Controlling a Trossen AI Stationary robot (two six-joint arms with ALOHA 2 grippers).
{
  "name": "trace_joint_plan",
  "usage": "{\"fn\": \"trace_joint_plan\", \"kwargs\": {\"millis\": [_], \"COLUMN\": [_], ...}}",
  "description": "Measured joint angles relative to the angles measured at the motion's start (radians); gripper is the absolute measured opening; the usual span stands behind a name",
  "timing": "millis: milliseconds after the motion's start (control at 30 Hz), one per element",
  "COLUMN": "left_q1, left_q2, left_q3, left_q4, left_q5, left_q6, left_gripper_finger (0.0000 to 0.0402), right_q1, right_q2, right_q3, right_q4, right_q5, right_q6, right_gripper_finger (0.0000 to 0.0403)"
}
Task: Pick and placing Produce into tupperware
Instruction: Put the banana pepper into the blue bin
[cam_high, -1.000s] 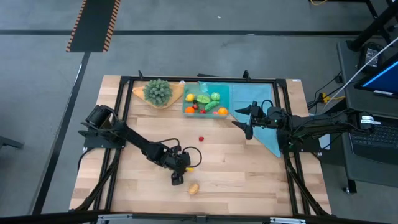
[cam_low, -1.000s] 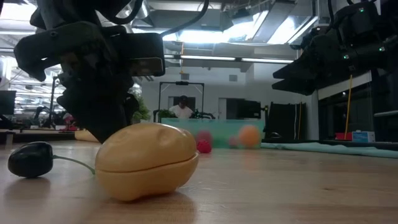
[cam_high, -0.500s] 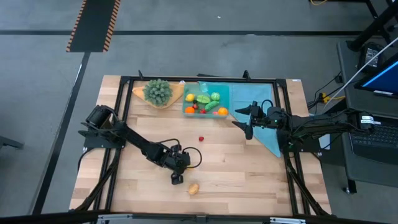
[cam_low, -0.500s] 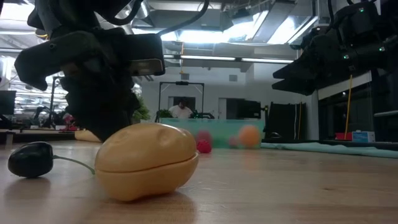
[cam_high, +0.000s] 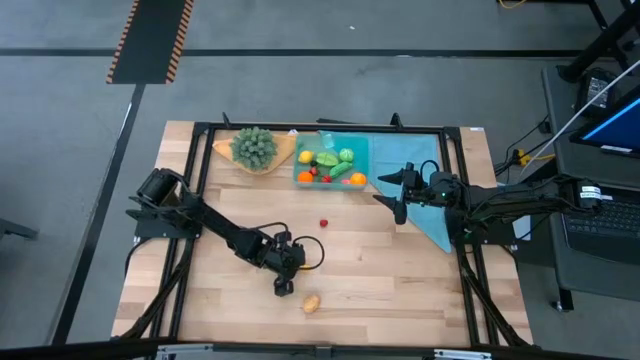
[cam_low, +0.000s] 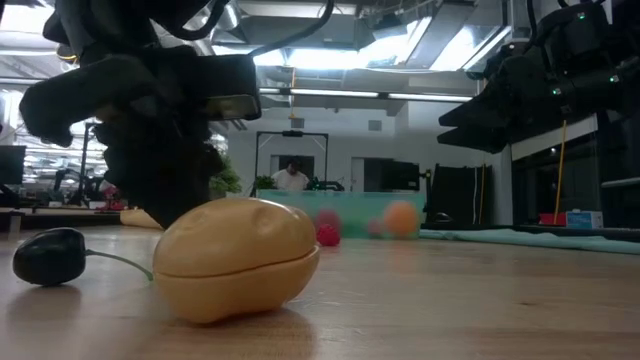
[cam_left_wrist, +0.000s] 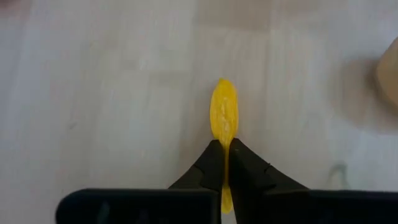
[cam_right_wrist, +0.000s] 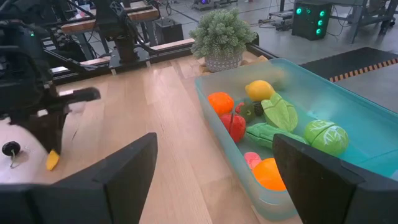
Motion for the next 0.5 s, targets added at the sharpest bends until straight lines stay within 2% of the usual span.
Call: {"fn": "trace_joint_plan", "kwargs": {"millis": [267, 500], "left_q1": [0.029, 0.066], "left_q2": [-0.134, -0.285], "left_q3": [0.000, -0.033], "left_q4": [-0.139, -0.267], "left_q5": [-0.049, -0.127], "left_q6": [0.081, 0.084], "left_gripper_finger": [0.0013, 0.0005], "right_q1": [0.000, 0.000], "right_q2": [0.001, 0.001], "right_q3": [0.000, 0.000], "right_q4": [-0.006, -0.011], "right_q5": [0.000, 0.000], "right_q6": [0.000, 0.000], "right_gripper_finger": [0.0320, 0.0320]}}
